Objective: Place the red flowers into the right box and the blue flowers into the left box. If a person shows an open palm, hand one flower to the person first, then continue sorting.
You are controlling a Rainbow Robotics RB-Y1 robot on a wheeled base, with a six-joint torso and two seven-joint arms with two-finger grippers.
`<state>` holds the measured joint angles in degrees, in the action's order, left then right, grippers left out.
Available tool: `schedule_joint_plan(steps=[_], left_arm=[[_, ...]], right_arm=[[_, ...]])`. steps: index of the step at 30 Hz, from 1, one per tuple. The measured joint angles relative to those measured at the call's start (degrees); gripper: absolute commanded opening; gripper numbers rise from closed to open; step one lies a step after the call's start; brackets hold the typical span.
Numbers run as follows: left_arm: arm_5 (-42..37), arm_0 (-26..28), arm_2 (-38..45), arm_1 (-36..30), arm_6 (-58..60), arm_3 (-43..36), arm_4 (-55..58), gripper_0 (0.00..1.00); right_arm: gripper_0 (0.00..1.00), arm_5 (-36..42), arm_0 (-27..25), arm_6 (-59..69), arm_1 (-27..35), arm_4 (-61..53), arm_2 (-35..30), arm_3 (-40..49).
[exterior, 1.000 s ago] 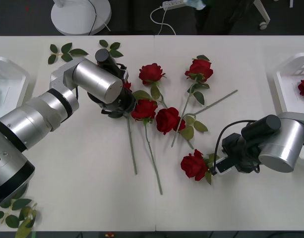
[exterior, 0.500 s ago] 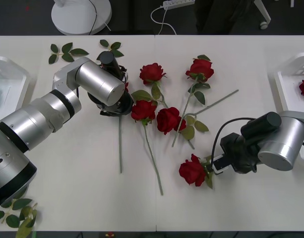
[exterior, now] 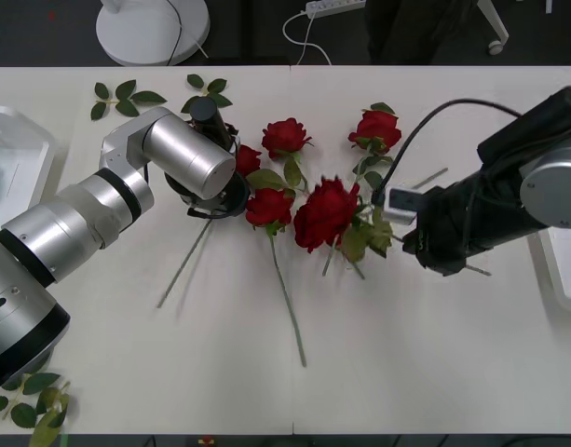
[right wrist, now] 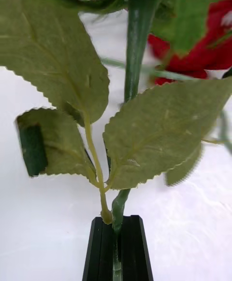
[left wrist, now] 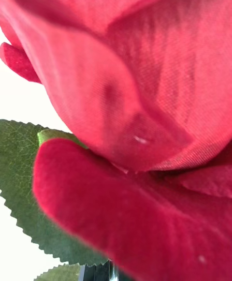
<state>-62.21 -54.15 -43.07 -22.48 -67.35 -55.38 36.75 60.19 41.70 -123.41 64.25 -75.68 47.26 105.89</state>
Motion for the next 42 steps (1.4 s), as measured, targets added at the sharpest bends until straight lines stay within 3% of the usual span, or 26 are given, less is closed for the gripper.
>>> schedule_joint_plan(steps=[5,9,15,21,31,37,42], left_arm=[[-0.02,0.0,0.34,-0.5,-0.04,-0.31,0.43,0.0],[-1.22,0.01,1.29,-3.01,-0.92,-3.32,4.53,0.0],[-5.86,1.05,5.6,-9.72,-2.87,-15.04,11.36,0.0],[-7.83,5.5,12.82,-15.95,-2.89,-28.56,18.04,0.0],[8.24,16.95,19.07,-17.23,-2.7,-49.04,19.99,0.0],[10.69,18.42,21.37,-16.35,-1.08,-56.59,19.56,0.0],[12.58,18.43,23.84,-10.08,0.78,-57.94,15.17,0.0]], right_arm=[[0.0,8.14,0.0,9.95,1.42,-6.57,-7.67,-5.41],[0.0,9.78,0.0,21.16,3.09,-14.99,-10.47,-15.11],[0.0,10.56,0.0,25.46,4.32,-17.52,-14.04,-30.77],[0.0,10.63,-0.01,25.46,4.42,-12.71,-19.26,-42.39],[0.0,1.49,-0.02,25.46,4.61,-5.64,-20.83,-56.27],[0.0,-1.66,-0.03,25.46,4.49,-0.48,-20.83,-59.97],[0.0,-7.26,-0.03,25.47,2.8,3.72,-20.83,-63.87]])
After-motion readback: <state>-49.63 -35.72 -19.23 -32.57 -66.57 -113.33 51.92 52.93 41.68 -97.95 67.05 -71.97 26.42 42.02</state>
